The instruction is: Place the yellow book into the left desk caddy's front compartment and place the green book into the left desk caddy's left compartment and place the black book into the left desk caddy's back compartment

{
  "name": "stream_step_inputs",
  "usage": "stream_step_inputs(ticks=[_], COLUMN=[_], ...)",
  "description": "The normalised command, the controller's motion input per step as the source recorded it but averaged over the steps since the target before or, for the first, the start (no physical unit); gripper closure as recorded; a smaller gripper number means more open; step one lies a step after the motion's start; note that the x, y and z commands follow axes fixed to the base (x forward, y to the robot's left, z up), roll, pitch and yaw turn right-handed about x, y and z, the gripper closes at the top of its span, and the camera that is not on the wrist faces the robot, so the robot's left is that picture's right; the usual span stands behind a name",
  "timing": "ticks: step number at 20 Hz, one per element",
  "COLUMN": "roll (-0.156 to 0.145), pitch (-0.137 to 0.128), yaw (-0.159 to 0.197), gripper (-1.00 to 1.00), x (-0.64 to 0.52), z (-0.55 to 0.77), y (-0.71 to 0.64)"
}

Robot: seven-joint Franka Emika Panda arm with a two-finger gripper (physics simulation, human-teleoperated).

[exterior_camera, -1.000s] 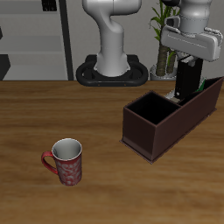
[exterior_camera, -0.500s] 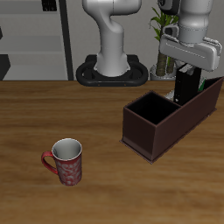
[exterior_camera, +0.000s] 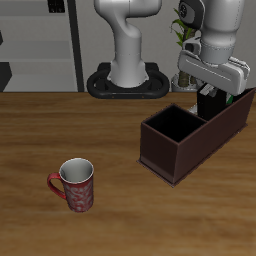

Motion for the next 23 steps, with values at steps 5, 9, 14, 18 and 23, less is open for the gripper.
stream_step_inputs(ticks=[5, 9, 14, 18, 23], roll=[0.002, 0.024, 0.023, 0.026, 0.026], pitch=[0.069, 0.0, -0.019, -0.049, -0.032], yaw=[0.003, 0.012, 0.009, 0.016, 0.013], gripper=[-1.0, -1.0, -1.0, -1.0, -1.0], x=[0.05, -0.05, -0.18, -0.19, -0.12], z=[-0.16, -0.02, 0.12, 0.23, 0.19], y=[-0.09, -0.02, -0.04, -0.05, -0.13])
